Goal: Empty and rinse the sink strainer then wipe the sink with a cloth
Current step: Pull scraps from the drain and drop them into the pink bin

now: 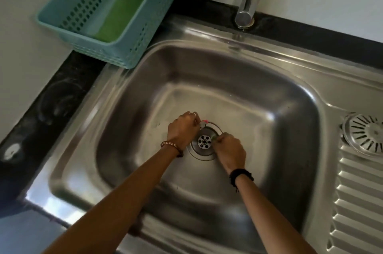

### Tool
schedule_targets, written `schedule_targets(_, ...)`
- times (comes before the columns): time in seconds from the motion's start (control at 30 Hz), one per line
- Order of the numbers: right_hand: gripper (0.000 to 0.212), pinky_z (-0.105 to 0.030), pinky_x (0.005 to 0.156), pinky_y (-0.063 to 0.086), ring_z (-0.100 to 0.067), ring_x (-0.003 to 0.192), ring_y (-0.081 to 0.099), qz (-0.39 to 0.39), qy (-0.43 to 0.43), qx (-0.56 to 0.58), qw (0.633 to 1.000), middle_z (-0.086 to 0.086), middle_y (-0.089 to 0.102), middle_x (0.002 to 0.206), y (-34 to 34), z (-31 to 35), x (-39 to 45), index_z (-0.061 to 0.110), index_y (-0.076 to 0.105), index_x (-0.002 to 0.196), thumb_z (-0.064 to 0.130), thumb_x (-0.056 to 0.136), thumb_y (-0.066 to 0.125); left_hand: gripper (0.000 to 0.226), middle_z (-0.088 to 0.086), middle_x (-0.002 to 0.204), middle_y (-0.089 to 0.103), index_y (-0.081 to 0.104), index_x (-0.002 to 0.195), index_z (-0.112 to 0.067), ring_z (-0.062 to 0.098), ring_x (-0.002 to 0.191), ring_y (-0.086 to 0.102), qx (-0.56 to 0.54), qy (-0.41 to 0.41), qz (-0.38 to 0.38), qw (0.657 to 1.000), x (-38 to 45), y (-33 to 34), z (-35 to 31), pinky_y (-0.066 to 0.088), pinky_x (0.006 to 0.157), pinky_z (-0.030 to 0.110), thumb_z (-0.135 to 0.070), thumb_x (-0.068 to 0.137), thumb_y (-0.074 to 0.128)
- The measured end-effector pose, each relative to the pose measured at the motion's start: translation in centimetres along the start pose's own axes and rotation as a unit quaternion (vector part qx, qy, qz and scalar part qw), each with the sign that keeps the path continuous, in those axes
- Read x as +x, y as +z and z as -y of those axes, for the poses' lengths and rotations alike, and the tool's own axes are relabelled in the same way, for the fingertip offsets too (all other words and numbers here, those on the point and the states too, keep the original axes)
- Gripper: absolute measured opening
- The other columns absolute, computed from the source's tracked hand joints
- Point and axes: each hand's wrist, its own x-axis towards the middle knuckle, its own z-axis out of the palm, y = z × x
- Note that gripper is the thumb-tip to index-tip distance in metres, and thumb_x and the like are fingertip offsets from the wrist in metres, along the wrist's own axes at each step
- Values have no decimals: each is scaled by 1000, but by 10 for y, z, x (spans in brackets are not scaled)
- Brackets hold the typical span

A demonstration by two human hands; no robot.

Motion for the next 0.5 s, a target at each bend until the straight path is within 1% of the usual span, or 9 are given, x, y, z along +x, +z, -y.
schedule_targets(0.07, 20, -25, 62, 44, -22, 80, 64, -6, 38, 130, 991, -1, 69, 81, -21, 0, -8, 15, 67, 93, 32, 87, 58, 15, 3, 104, 67, 62, 98, -18, 23, 93, 62, -39, -45, 6, 998, -8, -10, -4, 48, 74, 32, -23, 88, 52)
schedule_targets(0.13, 13, -25, 58, 41, -16, 71, 60, -8, 57, 219, 974, 2, 65, 71, -40, 5, -17, 16, 67, 84, 28, 86, 61, 15, 3, 104, 68, 63, 99, -19, 22, 93, 63, -72, -70, 0, 995, -21, -23, -8, 47, 72, 30, -24, 88, 53)
schedule_targets(0.2, 13, -23, 55, 36, -11, 60, 52, 1, 67, 289, 955, 3, 61, 65, -55, 17, -31, 19, 65, 74, 22, 86, 61, 13, 3, 102, 69, 63, 96, -18, 21, 87, 63, -127, -77, -11, 989, -41, -39, -10, 48, 70, 30, -24, 88, 54)
schedule_targets(0.3, 17, -16, 47, 31, 0, 43, 43, 30, 45, 340, 939, 6, 56, 58, -65, 43, -57, 18, 66, 71, 19, 86, 60, 3, -1, 95, 67, 60, 86, -21, 17, 73, 61, -210, -65, -33, 975, -81, -66, -10, 50, 62, 31, -22, 87, 58)
schedule_targets(0.37, 16, -10, 38, 29, 2, 37, 41, 51, 15, 361, 931, 9, 55, 54, -64, 68, -85, 17, 67, 71, 18, 86, 61, 12, -14, 79, 65, 56, 76, -26, 16, 65, 61, -267, -73, -63, 959, -120, -88, -2, 52, 57, 32, -21, 86, 60)
schedule_targets(0.43, 18, -9, 34, 26, 2, 35, 39, 82, -25, 381, 920, 12, 53, 47, -60, 93, -119, 18, 66, 68, 16, 85, 62, 19, -23, 60, 63, 54, 70, -30, 10, 55, 58, -316, -89, -103, 939, -162, -108, 10, 51, 51, 25, -20, 84, 61)
schedule_targets(0.5, 20, -9, 34, 25, 1, 34, 38, 122, -72, 384, 912, 12, 52, 44, -44, 120, -165, 20, 63, 65, 16, 85, 63, 17, -24, 52, 61, 56, 73, -26, 4, 48, 53, -363, -107, -149, 914, -211, -124, 32, 47, 45, 20, -15, 84, 62)
